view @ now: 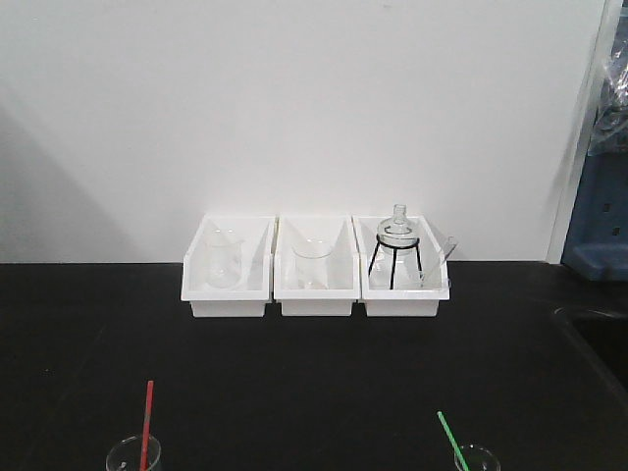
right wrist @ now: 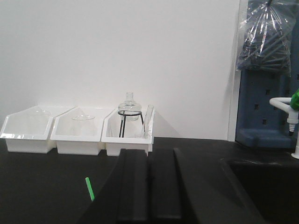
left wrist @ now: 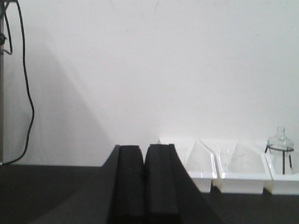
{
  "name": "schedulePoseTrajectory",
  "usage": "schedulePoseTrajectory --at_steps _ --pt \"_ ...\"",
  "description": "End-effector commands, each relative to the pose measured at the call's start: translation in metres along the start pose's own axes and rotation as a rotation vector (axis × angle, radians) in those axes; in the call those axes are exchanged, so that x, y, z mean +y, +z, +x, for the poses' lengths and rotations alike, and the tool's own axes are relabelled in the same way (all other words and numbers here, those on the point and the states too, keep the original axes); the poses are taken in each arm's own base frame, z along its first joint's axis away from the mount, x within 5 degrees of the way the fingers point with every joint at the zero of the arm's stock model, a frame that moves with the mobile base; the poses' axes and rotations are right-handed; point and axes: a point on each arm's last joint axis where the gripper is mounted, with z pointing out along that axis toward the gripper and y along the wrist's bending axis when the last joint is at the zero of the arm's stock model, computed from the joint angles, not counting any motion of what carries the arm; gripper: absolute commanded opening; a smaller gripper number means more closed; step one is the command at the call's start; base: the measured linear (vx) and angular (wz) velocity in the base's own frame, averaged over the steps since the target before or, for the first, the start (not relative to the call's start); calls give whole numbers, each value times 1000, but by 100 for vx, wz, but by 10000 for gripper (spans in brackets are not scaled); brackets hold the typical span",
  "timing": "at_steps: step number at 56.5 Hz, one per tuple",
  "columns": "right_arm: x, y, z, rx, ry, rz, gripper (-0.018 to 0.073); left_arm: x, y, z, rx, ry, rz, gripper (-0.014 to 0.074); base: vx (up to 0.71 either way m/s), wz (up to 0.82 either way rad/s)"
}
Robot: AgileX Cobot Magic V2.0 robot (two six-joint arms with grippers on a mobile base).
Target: Sort red and green spoons into left cabinet
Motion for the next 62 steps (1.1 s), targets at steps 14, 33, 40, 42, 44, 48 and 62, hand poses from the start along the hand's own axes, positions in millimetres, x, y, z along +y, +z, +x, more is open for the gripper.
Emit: schedulePoseTrajectory --at_steps 14,33,40,42,44,48,62 --pt "-2 26 -66 64 1 12 -4 -3 16 -53 50 -6 -22 -6 0 0" --pt "-1 66 -46 247 14 2 14 -1 41 -33 224 -10 -39 -1 0 0" --pt "0 76 -42 262 16 -4 39 0 46 -29 248 -14 -41 19 0 0" --pt "0 78 -41 256 19 -6 46 0 47 -29 252 -14 -41 30 0 0" --pt "0 80 -41 252 22 -8 55 0 48 -28 254 -14 -40 45 0 0" --pt "0 84 -40 250 35 -10 76 0 50 -27 258 -14 -40 81 0 0" --pt "1 93 -32 285 44 -12 218 0 53 -25 273 -15 -41 290 0 0"
